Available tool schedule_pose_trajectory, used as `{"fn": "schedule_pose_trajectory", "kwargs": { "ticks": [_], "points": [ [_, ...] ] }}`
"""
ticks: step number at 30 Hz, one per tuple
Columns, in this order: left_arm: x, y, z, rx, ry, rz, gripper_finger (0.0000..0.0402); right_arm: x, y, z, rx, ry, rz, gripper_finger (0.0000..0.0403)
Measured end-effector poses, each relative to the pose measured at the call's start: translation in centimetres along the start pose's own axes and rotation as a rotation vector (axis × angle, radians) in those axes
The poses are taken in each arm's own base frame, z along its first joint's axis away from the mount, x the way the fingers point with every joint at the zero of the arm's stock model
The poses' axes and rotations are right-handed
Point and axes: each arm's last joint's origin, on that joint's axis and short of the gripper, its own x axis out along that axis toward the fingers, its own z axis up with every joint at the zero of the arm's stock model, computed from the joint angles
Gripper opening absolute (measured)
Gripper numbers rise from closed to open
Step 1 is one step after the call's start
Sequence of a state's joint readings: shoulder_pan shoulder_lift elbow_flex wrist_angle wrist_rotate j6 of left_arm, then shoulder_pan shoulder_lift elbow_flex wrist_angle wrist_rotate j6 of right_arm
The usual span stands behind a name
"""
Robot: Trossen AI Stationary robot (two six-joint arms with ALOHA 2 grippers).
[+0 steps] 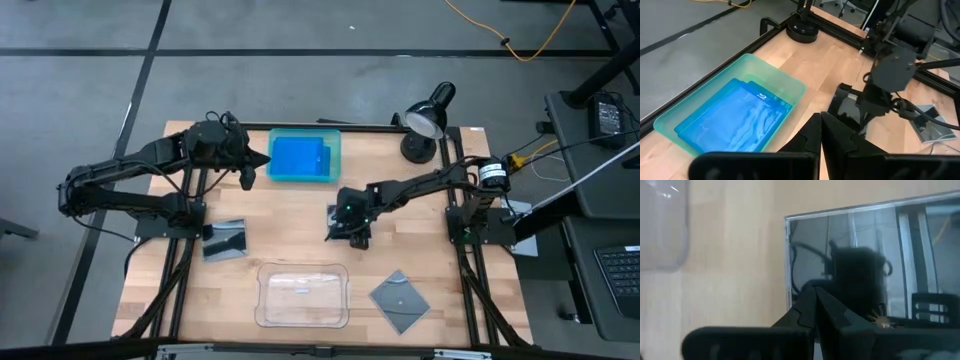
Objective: Pick & place jewel cases by type
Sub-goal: Put the top black cd case into the transparent bin
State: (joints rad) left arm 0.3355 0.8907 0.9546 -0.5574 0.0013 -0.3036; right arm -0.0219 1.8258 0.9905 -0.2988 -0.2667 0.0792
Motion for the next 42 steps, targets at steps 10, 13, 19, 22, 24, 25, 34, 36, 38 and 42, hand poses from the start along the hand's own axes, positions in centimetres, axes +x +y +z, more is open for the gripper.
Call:
{"fn": "schedule_pose_trajectory", "kwargs": {
  "ticks": [10, 13, 19, 22, 24, 25, 34, 36, 38, 42],
  "points": [
    [1.1, 0.0, -0.1, -0.027, 0.029, 0.008, 0.0004, -0.8, 0.6, 1.5, -0.059, -0.106, 0.002, 0.001],
    [1.1, 0.0, -0.1, -0.052, 0.029, 0.008, 0.0004, -1.8, 0.8, 2.4, -0.105, -0.111, -0.01, 0.001],
    [1.6, 0.0, -0.4, -0.135, 0.076, 0.004, 0.0004, -4.4, 1.2, 2.6, -0.151, -0.037, -0.096, 0.001],
    [2.5, -0.2, -0.8, -0.14, 0.135, -0.016, 0.0007, -5.6, 1.3, 1.6, -0.137, 0.006, -0.117, 0.001],
    [3.3, -0.6, -1.1, -0.132, 0.174, -0.031, 0.0016, -6.1, 1.3, 0.7, -0.13, 0.026, -0.126, 0.001],
    [3.8, -0.7, -1.2, -0.126, 0.194, -0.036, 0.0022, -6.1, 1.3, 0.1, -0.122, 0.041, -0.129, 0.001],
    [9.5, -1.7, -3.8, -0.125, 0.443, -0.073, 0.0108, -5.1, 0.7, -4.7, -0.021, 0.146, -0.127, 0.001],
    [11.0, -1.8, -4.6, -0.138, 0.516, -0.095, 0.0122, -4.8, 0.6, -5.3, -0.001, 0.15, -0.128, 0.001],
    [12.4, -1.8, -5.4, -0.155, 0.571, -0.094, 0.0128, -4.5, 0.4, -6.0, 0.007, 0.169, -0.123, 0.001],
    [15.1, -2.1, -6.7, -0.191, 0.612, -0.11, 0.0124, -3.8, 0.3, -6.8, 0.008, 0.156, -0.081, 0.001]
  ]
}}
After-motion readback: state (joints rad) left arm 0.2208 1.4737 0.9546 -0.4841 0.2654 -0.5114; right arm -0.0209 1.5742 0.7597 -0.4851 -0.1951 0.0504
